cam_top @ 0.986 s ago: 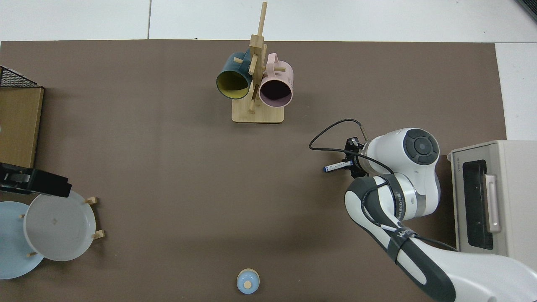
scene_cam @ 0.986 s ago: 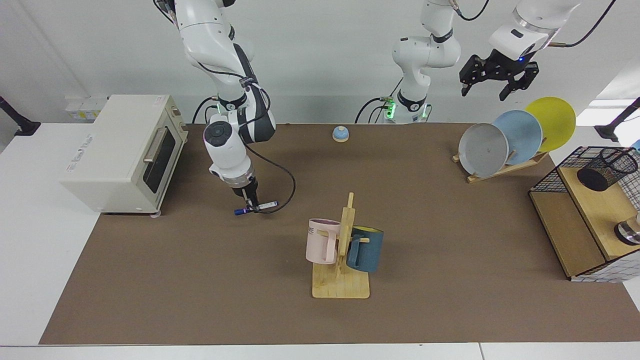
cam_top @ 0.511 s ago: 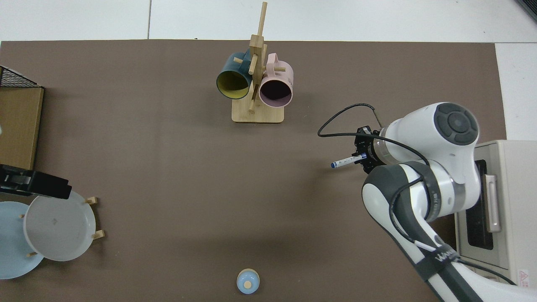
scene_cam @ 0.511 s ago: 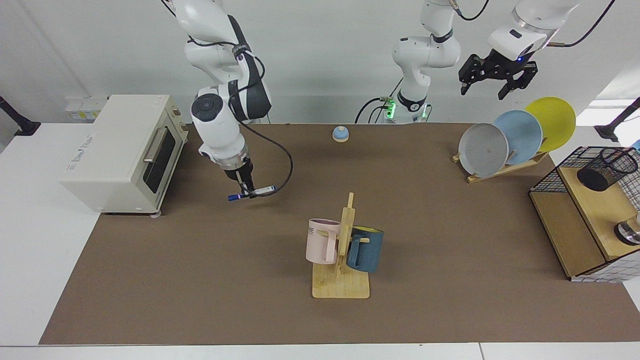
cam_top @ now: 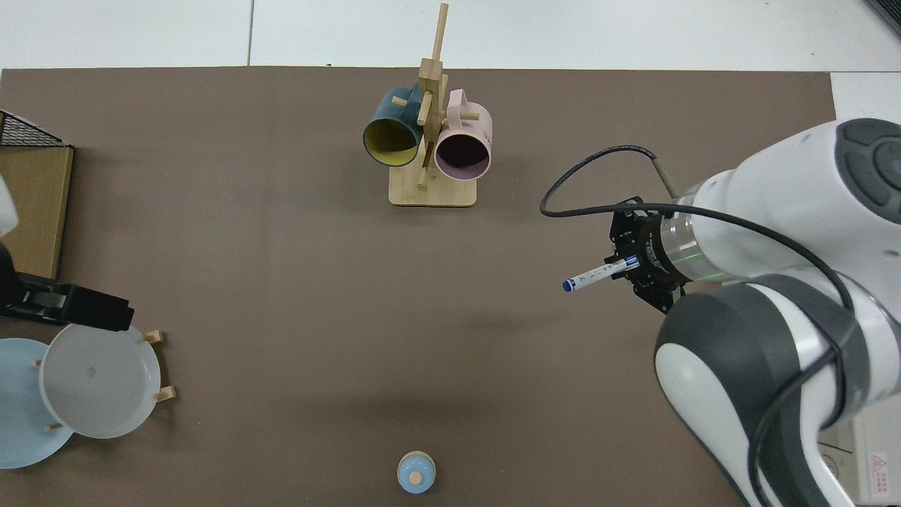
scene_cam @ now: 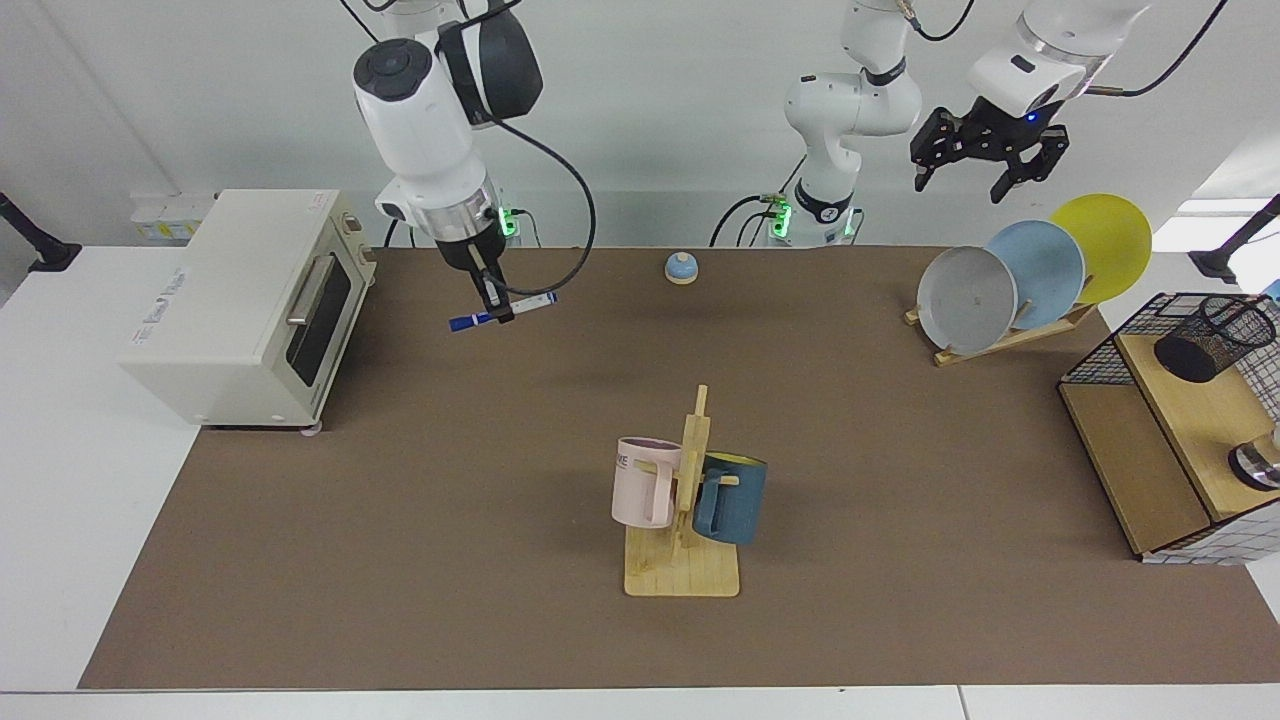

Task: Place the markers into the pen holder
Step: 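Lift the marker with the right gripper while the left gripper approaches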

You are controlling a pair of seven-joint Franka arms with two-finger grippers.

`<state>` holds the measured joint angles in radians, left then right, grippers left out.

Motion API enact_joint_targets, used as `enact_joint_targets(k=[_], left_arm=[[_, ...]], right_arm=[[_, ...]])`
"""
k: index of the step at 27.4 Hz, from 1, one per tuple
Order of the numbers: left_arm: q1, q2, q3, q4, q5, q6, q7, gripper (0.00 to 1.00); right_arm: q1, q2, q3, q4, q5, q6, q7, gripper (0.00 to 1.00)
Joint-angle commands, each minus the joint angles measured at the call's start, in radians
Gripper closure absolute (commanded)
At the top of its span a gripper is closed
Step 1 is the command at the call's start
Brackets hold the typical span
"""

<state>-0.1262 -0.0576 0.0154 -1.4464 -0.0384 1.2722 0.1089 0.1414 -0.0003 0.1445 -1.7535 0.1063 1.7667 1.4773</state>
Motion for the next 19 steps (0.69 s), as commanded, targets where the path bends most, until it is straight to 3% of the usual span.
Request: enact_joint_targets(k=[1, 5, 13, 19], left_arm=[[-0.012, -0.022, -0.020, -0.026, -0.012, 0.050, 0.006, 0.00], [-0.013, -0.022, -0.023, -0.029, -0.032, 0.070, 0.018, 0.01], [-0.035, -0.042, -0.097, -0.083, -0.063, 0.196, 0.150, 0.05], [-0.035, -0.044, -0.138, -0.106, -0.119, 0.292, 0.357, 0.05]], right_arm=[[0.021, -0.085, 0.020, -0.011, 0.024, -0.038, -0.020, 1.00], [0.047, -0.099, 0.052, -0.012, 0.072, -0.016, 0.024, 1.00], [0.150, -0.087, 0.063, -0.004, 0.116, -0.007, 0.130, 1.00], [0.190, -0.078, 0.067, 0.005, 0.121, 0.053, 0.199, 1.00]])
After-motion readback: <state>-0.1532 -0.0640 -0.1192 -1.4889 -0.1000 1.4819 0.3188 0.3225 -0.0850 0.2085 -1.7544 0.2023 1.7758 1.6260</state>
